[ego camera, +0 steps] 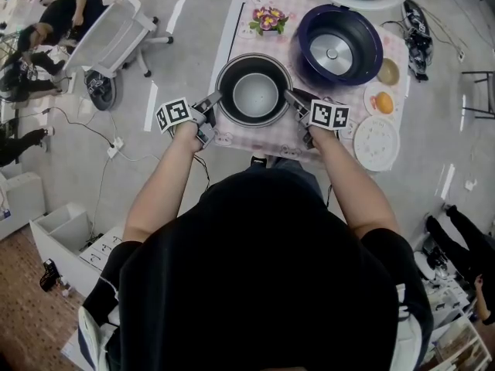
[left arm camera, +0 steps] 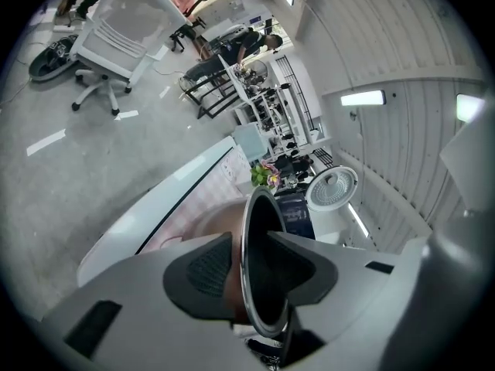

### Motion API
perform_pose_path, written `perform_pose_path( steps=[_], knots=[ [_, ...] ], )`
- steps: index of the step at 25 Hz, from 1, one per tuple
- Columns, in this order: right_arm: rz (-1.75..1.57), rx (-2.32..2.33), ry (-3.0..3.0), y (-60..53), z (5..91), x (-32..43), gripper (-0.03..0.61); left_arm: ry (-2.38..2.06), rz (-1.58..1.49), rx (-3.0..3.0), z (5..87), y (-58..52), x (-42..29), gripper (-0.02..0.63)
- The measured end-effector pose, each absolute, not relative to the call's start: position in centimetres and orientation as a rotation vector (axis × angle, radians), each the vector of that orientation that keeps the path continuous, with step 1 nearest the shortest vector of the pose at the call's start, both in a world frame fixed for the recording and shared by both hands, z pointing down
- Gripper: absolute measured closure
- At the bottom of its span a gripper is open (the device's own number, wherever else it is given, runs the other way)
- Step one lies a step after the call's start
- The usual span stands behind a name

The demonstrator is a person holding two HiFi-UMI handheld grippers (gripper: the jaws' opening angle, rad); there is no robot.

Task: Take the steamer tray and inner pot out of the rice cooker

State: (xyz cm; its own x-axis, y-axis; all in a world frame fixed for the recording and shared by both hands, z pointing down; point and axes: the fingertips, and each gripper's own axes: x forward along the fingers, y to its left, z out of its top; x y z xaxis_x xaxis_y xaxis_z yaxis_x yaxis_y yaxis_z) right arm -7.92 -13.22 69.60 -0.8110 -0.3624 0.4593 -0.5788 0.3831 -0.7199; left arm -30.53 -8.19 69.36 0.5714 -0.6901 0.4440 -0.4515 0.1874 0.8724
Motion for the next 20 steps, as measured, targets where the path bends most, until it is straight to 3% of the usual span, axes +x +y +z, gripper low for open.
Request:
perform_pose_path(
  steps=[3, 8, 20],
  knots=[
    [1.375, 0.857, -2.422, -13.3, 69.4, -7.3, 0.406, -1.058, -0.206, 1.479, 68.8, -8.4, -30.9, 0.396],
    [1.332, 0.876, -2.434, -12.8, 68.9, -6.3, 0.363, -1.069, -0.088, 1.598, 67.6, -8.4, -31.2, 0.285],
    [1.185, 1.002, -2.47, -11.1, 65.1, -1.8, 0.347, -1.098, -0.055, 1.745, 63.3, -8.7, -30.8, 0.265]
  ],
)
